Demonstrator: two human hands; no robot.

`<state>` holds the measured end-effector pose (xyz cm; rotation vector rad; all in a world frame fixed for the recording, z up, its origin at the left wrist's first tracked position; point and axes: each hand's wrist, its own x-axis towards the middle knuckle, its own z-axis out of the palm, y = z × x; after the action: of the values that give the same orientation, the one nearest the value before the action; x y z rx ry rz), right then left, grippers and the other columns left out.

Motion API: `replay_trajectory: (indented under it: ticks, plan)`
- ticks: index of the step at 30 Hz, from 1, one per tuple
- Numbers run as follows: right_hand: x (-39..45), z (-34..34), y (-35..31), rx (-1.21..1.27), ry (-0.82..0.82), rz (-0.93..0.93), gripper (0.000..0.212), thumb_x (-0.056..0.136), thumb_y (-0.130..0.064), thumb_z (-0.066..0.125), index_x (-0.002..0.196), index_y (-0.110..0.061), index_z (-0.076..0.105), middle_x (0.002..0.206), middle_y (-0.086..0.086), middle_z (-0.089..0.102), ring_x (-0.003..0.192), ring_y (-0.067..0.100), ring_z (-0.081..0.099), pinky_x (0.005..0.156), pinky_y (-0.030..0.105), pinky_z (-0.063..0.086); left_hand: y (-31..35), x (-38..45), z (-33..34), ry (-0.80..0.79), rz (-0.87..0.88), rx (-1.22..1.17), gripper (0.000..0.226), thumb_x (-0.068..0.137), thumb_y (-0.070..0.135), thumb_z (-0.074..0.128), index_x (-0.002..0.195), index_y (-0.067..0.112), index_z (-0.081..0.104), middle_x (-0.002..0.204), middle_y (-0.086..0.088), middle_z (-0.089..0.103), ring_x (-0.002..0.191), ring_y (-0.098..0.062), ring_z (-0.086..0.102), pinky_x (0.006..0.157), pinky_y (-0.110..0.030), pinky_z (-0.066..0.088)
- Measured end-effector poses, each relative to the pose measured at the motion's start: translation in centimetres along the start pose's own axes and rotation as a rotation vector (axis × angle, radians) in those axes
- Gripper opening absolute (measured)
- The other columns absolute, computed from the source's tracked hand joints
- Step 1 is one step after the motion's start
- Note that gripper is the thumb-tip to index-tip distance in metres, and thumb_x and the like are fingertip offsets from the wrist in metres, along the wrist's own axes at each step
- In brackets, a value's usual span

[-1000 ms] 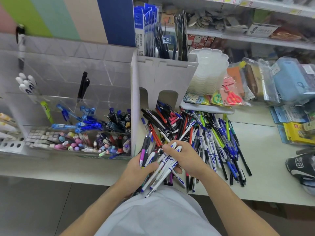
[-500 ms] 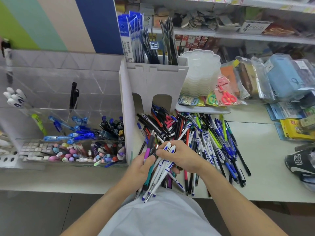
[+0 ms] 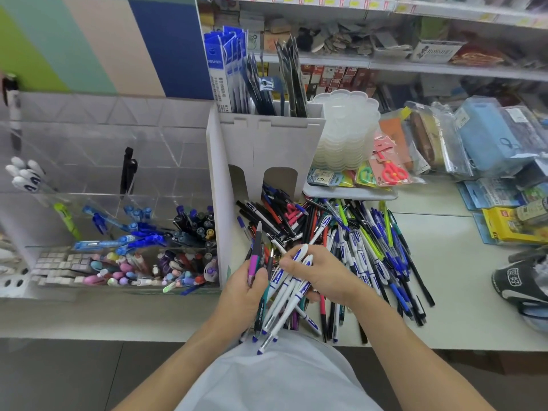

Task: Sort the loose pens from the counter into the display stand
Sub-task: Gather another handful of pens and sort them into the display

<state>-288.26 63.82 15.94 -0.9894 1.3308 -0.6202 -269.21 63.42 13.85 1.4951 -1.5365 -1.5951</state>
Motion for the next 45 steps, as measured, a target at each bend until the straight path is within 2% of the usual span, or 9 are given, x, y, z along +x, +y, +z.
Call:
replay_trajectory:
  ticks: [2,7,12,17,24,29,34,38,45]
  plan:
    - [-0.4,-0.6,-0.4,0.013,0.047,0.007,0.021,0.099,-0.031,0.065,0.092,-0.012,0.066,0.060,-0.006,0.049,0.047,0.013,0.038,0.039,0.023,0.036,-0.1,0.0,-0.1,-0.016,-0.010,-0.008,0.022,0.103,0.032,0.048,0.094,0.016,0.060,0.074,-0.016,0.062,0.066,-0.026,0.056,0.066,-0.045,0.050]
    - [-1.4,-2.9,-1.7,-0.050,0.130,-0.066,0.022,0.100,-0.031,0.064,0.096,-0.009,0.066,0.073,0.014,0.063,0.055,0.029,0.045,0.037,0.025,0.036,0.7,-0.4,-0.2,-0.026,-0.021,-0.112,0.018,0.105,0.014,0.046,0.103,0.005,0.060,0.081,0.011,0.077,0.073,-0.002,0.072,0.063,-0.009,0.050]
    - [-2.7,-5.4,-4.3,0.055,0.266,-0.163,0.020,0.094,-0.037,0.065,0.085,-0.020,0.069,0.079,0.024,0.069,0.057,0.027,0.047,0.041,0.024,0.034,2.2,-1.0,-1.3,-0.038,0.030,-0.245,0.019,0.105,0.019,0.048,0.094,0.003,0.050,0.062,-0.022,0.060,0.046,-0.028,0.053,0.046,-0.031,0.046]
    - [-2.5,-5.4,-8.0,0.205,0.357,-0.299,0.022,0.085,-0.036,0.067,0.086,-0.015,0.063,0.061,0.008,0.060,0.041,0.018,0.041,0.031,0.020,0.031,3.9,-0.9,-2.7,-0.041,0.013,-0.391,0.035,0.101,0.023,0.055,0.073,0.007,0.042,0.050,-0.011,0.034,0.043,-0.019,0.027,0.047,-0.031,0.024]
    - [-0.6,-1.4,-13.9,0.210,0.408,-0.461,0.022,0.092,-0.036,0.065,0.089,-0.014,0.062,0.057,0.004,0.058,0.040,0.017,0.044,0.034,0.021,0.034,5.2,-2.6,-6.6,0.110,0.061,-0.693,0.043,0.083,0.044,0.066,0.065,0.013,0.042,0.048,-0.006,0.027,0.043,-0.017,0.020,0.040,-0.023,0.024]
    - [1.8,3.6,-18.3,0.105,0.472,-0.600,0.020,0.097,-0.035,0.064,0.093,-0.015,0.064,0.060,0.003,0.062,0.045,0.022,0.052,0.038,0.026,0.041,5.3,-3.5,-13.0,0.377,0.136,-0.792,0.044,0.079,0.048,0.068,0.069,0.011,0.046,0.045,-0.002,0.030,0.041,-0.015,0.023,0.039,-0.020,0.028]
    - [5.9,10.5,-22.1,-0.122,0.506,-0.850,0.013,0.098,-0.026,0.067,0.087,-0.023,0.062,0.066,-0.009,0.065,0.053,0.009,0.061,0.051,0.026,0.048,4.0,-4.0,-18.1,0.533,0.159,-0.797,0.043,0.081,0.044,0.067,0.070,0.010,0.043,0.045,-0.001,0.031,0.040,-0.016,0.025,0.042,-0.021,0.031]
    - [9.6,15.5,-23.7,-0.371,0.460,-1.063,0.010,0.096,-0.017,0.071,0.092,-0.010,0.065,0.084,-0.002,0.065,0.071,0.002,0.058,0.068,0.013,0.043,2.7,-4.5,-21.1,0.592,0.150,-0.852,0.038,0.087,0.035,0.065,0.064,0.012,0.044,0.048,-0.003,0.032,0.039,-0.015,0.027,0.038,-0.020,0.030]
    - [14.5,19.8,-25.0,-0.676,0.317,-1.166,0.013,0.094,-0.016,0.073,0.090,-0.004,0.067,0.088,0.004,0.064,0.076,0.013,0.058,0.070,0.024,0.047,1.0,-4.8,-25.1,0.567,0.129,-0.855,0.036,0.086,0.034,0.066,0.074,0.006,0.045,0.049,-0.008,0.033,0.040,-0.019,0.028,0.040,-0.024,0.032]
